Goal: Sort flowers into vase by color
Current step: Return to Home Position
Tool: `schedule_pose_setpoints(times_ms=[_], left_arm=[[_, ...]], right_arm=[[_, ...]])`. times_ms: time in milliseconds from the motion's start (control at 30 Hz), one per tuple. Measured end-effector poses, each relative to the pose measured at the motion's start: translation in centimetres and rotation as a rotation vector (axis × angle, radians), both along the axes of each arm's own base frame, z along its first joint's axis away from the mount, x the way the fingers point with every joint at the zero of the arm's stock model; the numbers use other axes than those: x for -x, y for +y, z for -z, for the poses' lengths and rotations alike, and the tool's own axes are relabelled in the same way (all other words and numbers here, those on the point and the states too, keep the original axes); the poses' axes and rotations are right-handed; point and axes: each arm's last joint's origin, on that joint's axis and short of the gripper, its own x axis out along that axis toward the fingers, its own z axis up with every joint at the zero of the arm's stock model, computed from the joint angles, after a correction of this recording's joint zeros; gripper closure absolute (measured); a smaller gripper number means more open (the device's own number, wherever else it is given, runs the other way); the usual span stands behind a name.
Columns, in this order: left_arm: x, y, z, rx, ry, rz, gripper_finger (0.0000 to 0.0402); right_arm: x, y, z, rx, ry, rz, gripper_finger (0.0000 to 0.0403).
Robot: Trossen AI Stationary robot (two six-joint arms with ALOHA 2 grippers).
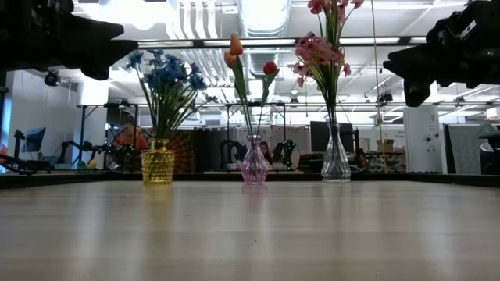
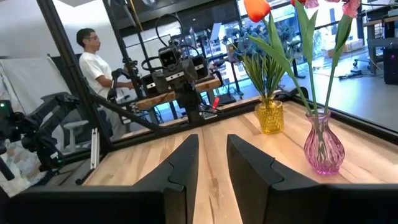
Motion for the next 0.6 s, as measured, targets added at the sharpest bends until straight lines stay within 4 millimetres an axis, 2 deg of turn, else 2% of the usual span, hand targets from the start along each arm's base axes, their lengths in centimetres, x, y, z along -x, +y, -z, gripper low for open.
schedule_pose_setpoints(times_ms=[300,600], left_arm=[[-0.3,-0.1,0.3,-0.006,0.030,0.000,0.0178],[-0.5,-0.1,0.5,-0.012,0.056,0.000,0.0178]], right_arm=[[0.1,0.3,-0.2,0.046,-0.019,-0.016,0.0334],[0.4,1.5,0.5,0.274,0.019,-0.105,0.0323]])
